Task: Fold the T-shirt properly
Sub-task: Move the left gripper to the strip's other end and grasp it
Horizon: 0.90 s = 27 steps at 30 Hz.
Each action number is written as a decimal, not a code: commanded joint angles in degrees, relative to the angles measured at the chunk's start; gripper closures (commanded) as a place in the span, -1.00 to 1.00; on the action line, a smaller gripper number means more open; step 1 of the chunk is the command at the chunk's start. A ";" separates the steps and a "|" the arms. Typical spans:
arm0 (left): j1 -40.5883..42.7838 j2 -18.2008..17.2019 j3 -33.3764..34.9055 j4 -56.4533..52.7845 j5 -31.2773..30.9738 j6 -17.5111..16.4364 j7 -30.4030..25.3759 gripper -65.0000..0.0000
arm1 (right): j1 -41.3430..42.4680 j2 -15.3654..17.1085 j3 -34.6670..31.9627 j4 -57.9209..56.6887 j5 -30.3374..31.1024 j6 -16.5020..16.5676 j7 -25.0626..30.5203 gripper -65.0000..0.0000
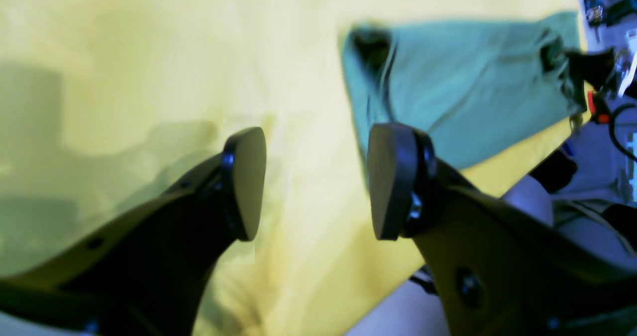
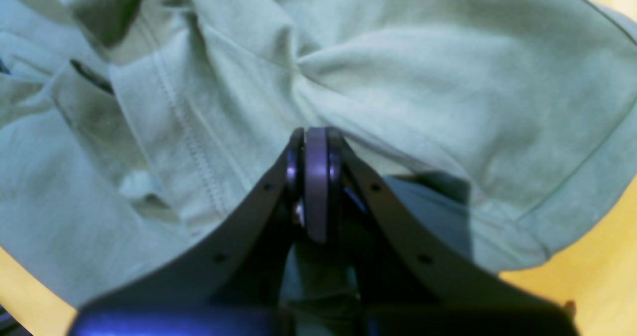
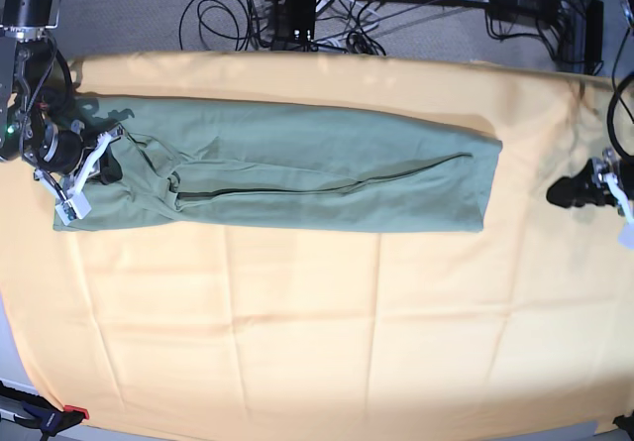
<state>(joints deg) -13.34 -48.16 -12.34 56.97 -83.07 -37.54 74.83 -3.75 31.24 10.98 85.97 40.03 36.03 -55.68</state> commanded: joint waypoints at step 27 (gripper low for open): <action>3.30 14.12 -0.44 0.76 1.66 -0.24 -1.29 -0.07 | 0.57 0.98 0.33 0.55 0.42 -0.04 -1.79 1.00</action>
<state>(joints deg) -9.61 -34.13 -12.88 57.39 -81.82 -38.15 72.12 -3.66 31.24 10.98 85.97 40.97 36.10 -56.38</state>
